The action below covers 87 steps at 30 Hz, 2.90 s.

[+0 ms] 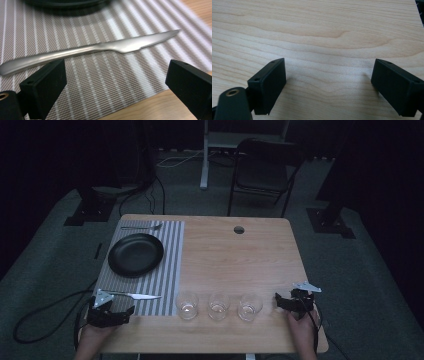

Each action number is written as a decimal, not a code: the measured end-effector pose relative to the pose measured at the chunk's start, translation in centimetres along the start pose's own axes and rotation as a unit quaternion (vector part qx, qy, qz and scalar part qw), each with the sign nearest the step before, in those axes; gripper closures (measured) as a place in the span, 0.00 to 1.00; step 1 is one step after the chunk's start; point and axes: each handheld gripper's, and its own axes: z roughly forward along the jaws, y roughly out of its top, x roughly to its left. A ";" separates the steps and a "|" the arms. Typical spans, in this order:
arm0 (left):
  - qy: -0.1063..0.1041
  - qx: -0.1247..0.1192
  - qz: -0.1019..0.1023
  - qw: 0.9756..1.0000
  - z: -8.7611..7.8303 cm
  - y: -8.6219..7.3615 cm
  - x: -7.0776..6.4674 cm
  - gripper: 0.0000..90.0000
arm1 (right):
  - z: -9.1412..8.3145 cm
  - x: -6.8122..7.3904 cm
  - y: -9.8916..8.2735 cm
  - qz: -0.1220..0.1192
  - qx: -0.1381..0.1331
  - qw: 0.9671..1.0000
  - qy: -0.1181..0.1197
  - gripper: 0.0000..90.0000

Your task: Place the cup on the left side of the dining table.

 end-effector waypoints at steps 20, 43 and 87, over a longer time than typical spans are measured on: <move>-0.068 -0.024 0.050 0.996 -1.2 2.0 -2.6 0.05 | 0.0 0.0 0.0 0.000 0.000 1.000 0.000 0.14; -0.143 -0.042 0.101 0.984 -0.7 5.9 -5.9 0.06 | 0.0 0.0 0.0 0.000 0.000 1.000 0.000 0.14; -0.228 -0.018 0.203 0.952 2.1 10.9 -13.9 0.06 | 0.0 0.0 0.0 -0.001 0.000 1.000 0.000 0.14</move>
